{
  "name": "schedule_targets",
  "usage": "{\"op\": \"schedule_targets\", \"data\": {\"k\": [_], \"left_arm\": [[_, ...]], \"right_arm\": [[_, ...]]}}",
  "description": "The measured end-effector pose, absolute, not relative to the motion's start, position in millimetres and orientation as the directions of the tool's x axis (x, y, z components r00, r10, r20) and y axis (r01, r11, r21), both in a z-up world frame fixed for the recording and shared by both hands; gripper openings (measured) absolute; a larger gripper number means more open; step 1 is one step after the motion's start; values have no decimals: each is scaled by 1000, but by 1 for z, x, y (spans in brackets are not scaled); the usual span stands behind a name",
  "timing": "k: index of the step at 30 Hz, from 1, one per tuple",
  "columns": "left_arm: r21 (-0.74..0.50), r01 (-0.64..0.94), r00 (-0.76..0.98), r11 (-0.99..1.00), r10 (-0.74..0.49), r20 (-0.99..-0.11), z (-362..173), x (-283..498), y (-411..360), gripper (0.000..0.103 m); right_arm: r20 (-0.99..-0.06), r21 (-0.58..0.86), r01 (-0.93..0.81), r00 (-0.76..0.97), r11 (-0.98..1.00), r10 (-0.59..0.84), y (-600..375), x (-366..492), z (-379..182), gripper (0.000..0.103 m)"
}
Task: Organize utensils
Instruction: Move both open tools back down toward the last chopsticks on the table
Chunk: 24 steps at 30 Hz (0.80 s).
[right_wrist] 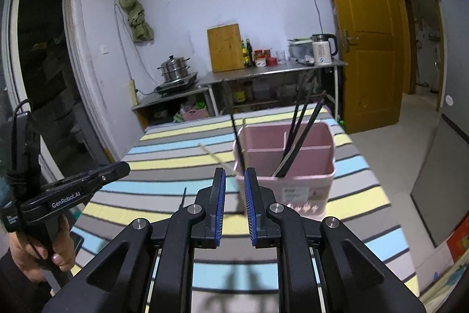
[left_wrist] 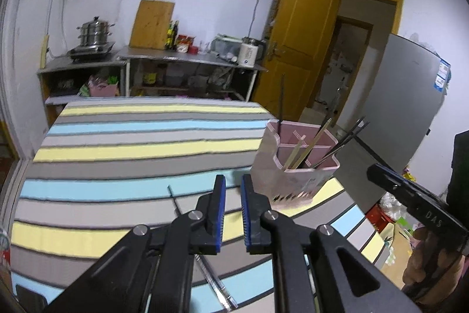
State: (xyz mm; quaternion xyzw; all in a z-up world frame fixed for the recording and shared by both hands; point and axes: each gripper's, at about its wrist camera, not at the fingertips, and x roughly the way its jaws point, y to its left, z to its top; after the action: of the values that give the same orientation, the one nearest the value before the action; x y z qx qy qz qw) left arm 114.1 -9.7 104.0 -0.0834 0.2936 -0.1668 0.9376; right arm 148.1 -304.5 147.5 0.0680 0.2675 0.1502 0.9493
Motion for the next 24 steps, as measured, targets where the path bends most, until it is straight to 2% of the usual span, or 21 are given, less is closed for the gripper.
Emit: {"op": "schedule_targets", "data": {"k": [9,24], "left_arm": [[-273,187,732,944,-319,-601,61,115,3,15],[-292,82,621,953,-278,-733,-20,150,1,16]], "right_arm": [[-527,207,-302,767,931,366,-288,145,123,14],[-616,222,-348,674,911,407,-263,160,68,14]]}}
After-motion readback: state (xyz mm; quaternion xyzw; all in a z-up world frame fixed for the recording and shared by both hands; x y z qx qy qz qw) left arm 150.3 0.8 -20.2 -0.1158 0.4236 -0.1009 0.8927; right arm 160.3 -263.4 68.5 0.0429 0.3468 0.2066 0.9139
